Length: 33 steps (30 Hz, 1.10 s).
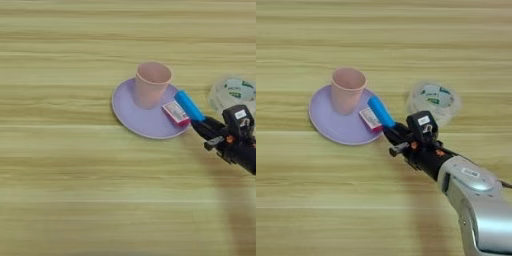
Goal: Move the objects on the table
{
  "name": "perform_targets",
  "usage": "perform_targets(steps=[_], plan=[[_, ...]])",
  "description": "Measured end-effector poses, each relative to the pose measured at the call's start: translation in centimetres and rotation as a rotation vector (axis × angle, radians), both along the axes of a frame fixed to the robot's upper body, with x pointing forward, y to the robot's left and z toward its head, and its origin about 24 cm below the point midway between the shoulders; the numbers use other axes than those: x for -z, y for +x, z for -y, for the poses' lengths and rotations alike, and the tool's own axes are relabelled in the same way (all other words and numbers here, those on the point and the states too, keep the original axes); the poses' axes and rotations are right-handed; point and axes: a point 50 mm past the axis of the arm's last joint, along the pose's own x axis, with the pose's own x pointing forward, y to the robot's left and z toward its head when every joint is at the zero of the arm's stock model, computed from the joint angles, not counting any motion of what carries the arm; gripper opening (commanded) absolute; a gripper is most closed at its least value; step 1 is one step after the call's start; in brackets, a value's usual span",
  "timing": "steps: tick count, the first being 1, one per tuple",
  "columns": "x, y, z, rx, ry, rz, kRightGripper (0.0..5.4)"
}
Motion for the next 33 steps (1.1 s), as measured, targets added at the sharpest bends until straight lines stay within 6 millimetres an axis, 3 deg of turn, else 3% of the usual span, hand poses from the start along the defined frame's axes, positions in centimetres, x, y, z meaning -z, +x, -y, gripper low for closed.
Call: perform_targets(steps=[16, 24, 33], plan=[[0.4, 0.0, -2.6, -0.151, 0.027, -0.011, 0.77], [2.0, 1.6, -3.3, -0.099, 0.034, -0.054, 0.77], [2.9, 2.1, -4.1, -0.109, 0.027, -0.086, 0.77]])
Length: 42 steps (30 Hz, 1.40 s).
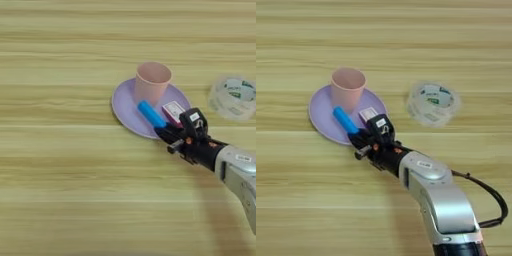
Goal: Move the objects on the table
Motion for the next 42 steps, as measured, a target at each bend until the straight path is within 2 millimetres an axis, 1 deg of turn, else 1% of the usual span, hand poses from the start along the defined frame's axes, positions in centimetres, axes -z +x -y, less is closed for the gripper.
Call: perform_targets(steps=[4, 5, 7, 8, 9, 14, 21, 27, 30, 32, 34, 40, 42], plan=[[0.1, 0.1, -0.1, -0.001, -0.001, 0.0, 0.77], [0.1, 0.1, -0.1, -0.001, -0.003, -0.001, 1.13], [0.1, 0.1, -0.1, -0.001, -0.005, -0.001, 1.33], [0.1, 0.1, -0.1, -0.001, -0.005, -0.001, 1.54], [0.1, 0.1, -0.1, 0.0, -0.005, 0.0, 1.59], [0.1, 0.1, -0.1, 0.001, -0.004, 0.001, 2.2], [0.1, 0.1, -0.1, 0.002, -0.004, 0.002, 3.25], [-0.5, 0.6, 0.1, 0.017, -0.003, 0.027, 3.87], [-0.3, 0.6, 0.2, 0.027, -0.002, 0.021, 4.24], [-0.2, 0.7, 0.5, 0.05, -0.008, 0.021, 4.51], [-0.4, 0.8, 1.1, 0.085, -0.011, 0.035, 4.66], [-1.1, 1.3, 2.3, 0.156, -0.042, 0.078, 5.36], [-1.1, 1.3, 2.6, 0.17, -0.045, 0.082, 5.36]])
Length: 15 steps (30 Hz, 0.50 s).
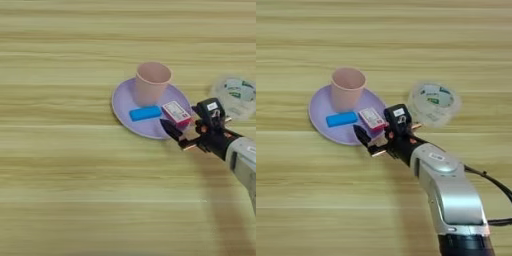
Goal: Move the objects on the table
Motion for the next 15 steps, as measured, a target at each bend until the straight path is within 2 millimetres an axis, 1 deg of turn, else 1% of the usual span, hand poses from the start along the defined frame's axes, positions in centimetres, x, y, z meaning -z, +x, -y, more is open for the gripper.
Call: perform_targets(steps=[4, 7, 8, 11, 12, 15], plan=[[-0.7, 0.0, 1.3, 0.06, -0.017, 0.028, 5.36], [-1.7, 0.2, 2.7, 0.11, -0.032, 0.076, 5.36], [-2.0, 0.2, 3.3, 0.134, -0.031, 0.087, 5.36], [-3.1, 0.4, 6.4, 0.283, -0.023, 0.128, 5.36], [-3.4, 0.5, 7.1, 0.328, -0.013, 0.141, 5.36], [-3.9, 0.9, 8.3, 0.411, 0.026, 0.174, 5.36]])
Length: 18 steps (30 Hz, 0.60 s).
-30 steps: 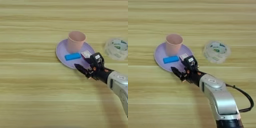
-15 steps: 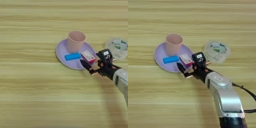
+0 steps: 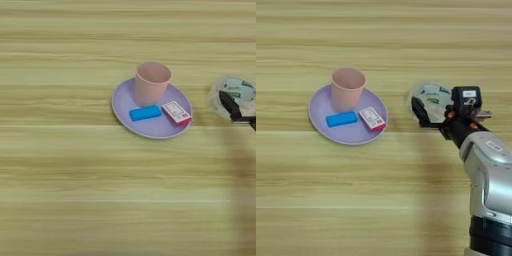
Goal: Move the objects on the table
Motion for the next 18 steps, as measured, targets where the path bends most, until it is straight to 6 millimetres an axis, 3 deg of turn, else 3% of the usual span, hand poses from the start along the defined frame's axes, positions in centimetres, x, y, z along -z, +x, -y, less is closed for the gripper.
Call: perform_targets(steps=[2, 5, 14, 18], plan=[[-1.0, 0.5, 1.8, 0.124, 0.018, 0.097, 5.36], [-1.0, 1.0, 3.3, 0.224, 0.031, 0.151, 5.36], [1.5, 1.8, 7.1, 0.399, 0.119, 0.173, 5.36], [3.5, 2.8, 8.2, 0.434, 0.157, 0.112, 5.36]])
